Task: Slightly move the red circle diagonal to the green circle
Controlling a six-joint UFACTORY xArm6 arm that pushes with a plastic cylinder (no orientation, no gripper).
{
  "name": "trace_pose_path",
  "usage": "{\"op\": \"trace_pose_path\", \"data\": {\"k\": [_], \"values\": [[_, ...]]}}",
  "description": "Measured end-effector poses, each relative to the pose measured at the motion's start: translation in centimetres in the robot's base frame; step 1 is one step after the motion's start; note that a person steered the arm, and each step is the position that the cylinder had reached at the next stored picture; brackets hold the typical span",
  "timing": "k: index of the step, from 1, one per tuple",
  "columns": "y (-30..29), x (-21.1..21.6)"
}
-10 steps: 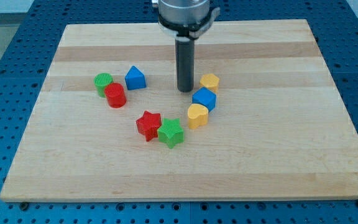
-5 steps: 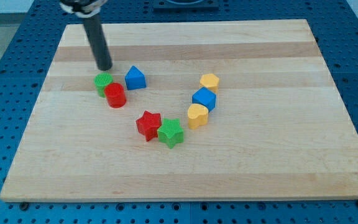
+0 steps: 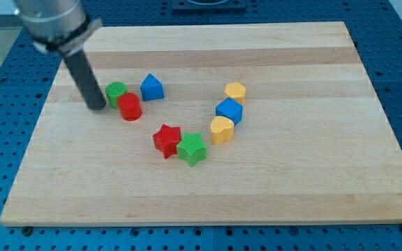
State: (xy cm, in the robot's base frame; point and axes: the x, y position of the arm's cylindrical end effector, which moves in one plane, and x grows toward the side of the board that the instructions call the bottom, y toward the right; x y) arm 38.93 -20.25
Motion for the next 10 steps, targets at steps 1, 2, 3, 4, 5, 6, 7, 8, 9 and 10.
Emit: {"op": "trace_pose_path", "data": {"k": [1, 2, 3, 4, 5, 6, 7, 8, 9, 10], "values": [[0.0, -3.1], [0.0, -1.7], [2.1, 1.3], [3.4, 3.4], [3.8, 4.5], [5.1, 5.8], [6.0, 6.5], [5.8, 6.5], [3.4, 6.5], [1.0, 5.8]]}}
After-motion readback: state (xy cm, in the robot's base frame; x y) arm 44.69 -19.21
